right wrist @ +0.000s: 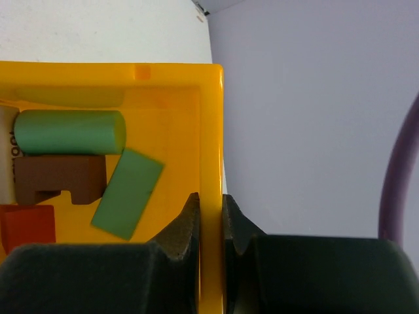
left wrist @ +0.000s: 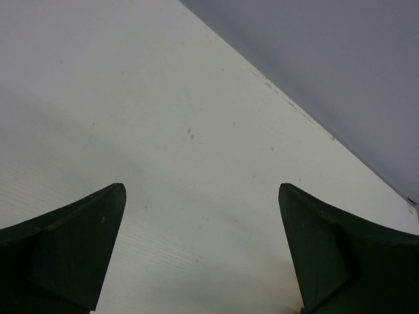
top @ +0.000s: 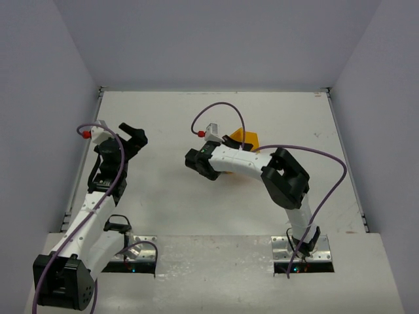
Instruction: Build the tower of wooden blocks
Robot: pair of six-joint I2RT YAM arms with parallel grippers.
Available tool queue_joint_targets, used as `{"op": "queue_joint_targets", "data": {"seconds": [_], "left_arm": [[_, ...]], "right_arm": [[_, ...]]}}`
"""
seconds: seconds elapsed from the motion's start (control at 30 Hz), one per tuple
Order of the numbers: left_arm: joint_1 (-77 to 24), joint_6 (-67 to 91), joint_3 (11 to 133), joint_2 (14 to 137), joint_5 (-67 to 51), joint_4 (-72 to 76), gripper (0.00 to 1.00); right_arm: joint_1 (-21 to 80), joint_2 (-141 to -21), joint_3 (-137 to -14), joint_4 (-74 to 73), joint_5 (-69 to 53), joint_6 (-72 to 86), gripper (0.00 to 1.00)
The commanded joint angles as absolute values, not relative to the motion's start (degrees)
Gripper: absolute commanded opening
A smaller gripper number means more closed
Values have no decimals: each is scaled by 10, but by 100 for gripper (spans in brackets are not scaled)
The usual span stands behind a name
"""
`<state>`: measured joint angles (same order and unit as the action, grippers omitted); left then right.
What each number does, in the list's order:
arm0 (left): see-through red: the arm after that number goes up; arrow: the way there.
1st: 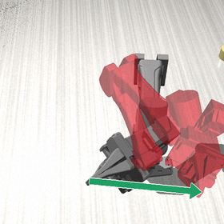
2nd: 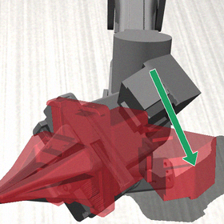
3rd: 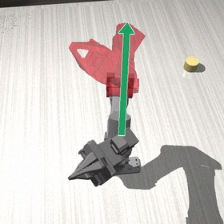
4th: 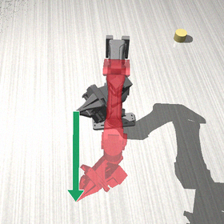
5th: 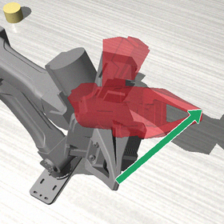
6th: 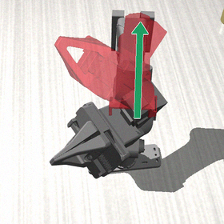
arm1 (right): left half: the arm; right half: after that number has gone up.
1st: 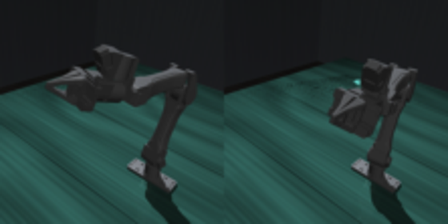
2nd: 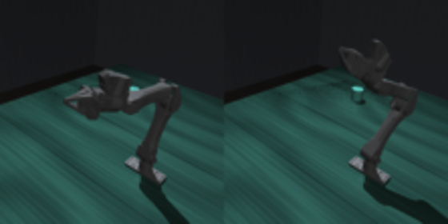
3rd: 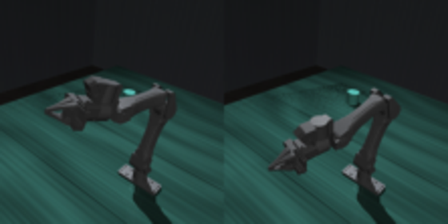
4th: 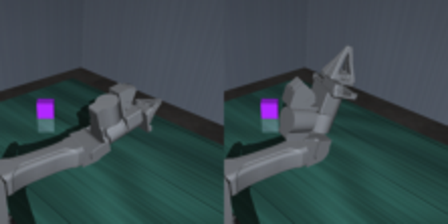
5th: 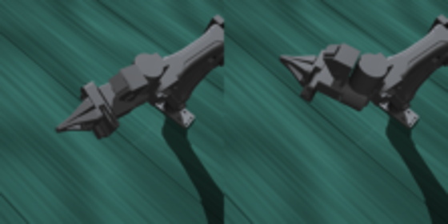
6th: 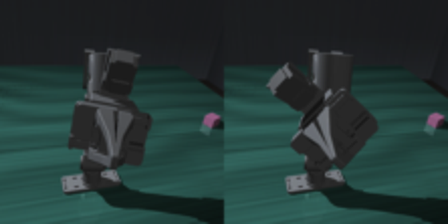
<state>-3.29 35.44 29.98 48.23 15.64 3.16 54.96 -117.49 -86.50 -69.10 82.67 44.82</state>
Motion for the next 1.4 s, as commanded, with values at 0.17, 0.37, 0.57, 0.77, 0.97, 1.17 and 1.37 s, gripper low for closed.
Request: {"op": "queue_joint_targets", "data": {"seconds": [0.17,0.37,0.57,0.77,0.97,1.17,1.37], "left_arm": [[-29,355,318,480,165,38,100],[-29,355,318,478,165,36,100],[-29,353,322,490,157,35,100],[-29,352,323,485,155,33,100],[-29,352,323,482,151,32,100],[-29,352,323,483,148,32,100],[-29,350,323,481,147,32,100]], "right_arm": [[562,-1212,-909,-863,903,495,0],[563,-1223,-913,-862,903,435,0],[563,-1244,-948,-862,904,370,0],[571,-1304,-974,-863,903,339,0],[589,-1334,-988,-864,903,347,0],[598,-1341,-994,-864,903,358,0],[598,-1322,-985,-863,901,389,0]]}}
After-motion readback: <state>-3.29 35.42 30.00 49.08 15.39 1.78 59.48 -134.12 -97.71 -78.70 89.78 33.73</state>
